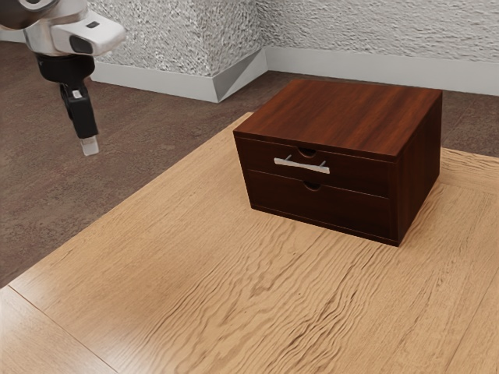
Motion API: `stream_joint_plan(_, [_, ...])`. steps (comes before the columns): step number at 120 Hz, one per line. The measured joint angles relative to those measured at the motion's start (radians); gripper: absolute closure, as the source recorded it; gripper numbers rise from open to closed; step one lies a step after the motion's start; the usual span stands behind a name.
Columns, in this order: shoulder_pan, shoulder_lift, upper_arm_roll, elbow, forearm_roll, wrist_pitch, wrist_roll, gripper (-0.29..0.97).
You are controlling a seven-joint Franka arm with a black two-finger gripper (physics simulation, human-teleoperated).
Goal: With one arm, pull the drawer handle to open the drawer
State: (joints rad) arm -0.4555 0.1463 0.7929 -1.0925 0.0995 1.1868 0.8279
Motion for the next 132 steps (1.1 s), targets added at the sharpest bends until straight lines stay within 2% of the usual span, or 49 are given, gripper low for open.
stream_joint_plan(21, [0.05, -0.005, -0.001, -0.003, -0.045, 0.002, 0.035, 0.0])
stream_joint_plan(25, [0.041, -0.023, -0.006, 0.021, -0.048, 0.002, 0.04, 0.0])
stream_joint_plan(33, [-0.032, -0.08, -0.022, 0.085, -0.06, 0.012, 0.064, 0.0])
stream_joint_plan(45, [-0.069, 0.009, -0.021, 0.051, -0.136, 0.06, 0.161, 0.0])
stream_joint_plan(68, [0.023, 0.142, -0.025, 0.032, -0.237, 0.134, 0.374, 0.0])
stream_joint_plan(89, [0.058, 0.169, -0.025, 0.039, -0.256, 0.176, 0.532, 0.0])
stream_joint_plan(107, [0.034, 0.204, -0.056, 0.042, -0.209, 0.234, 0.637, 0.0])
stream_joint_plan(113, [0.062, 0.212, -0.106, 0.038, -0.201, 0.261, 0.667, 0.0])
stream_joint_plan(123, [0.165, 0.19, -0.286, 0.012, -0.153, 0.314, 0.711, 0.0])
stream_joint_plan(132, [0.2, 0.18, -0.347, 0.004, -0.121, 0.35, 0.748, 0.0])
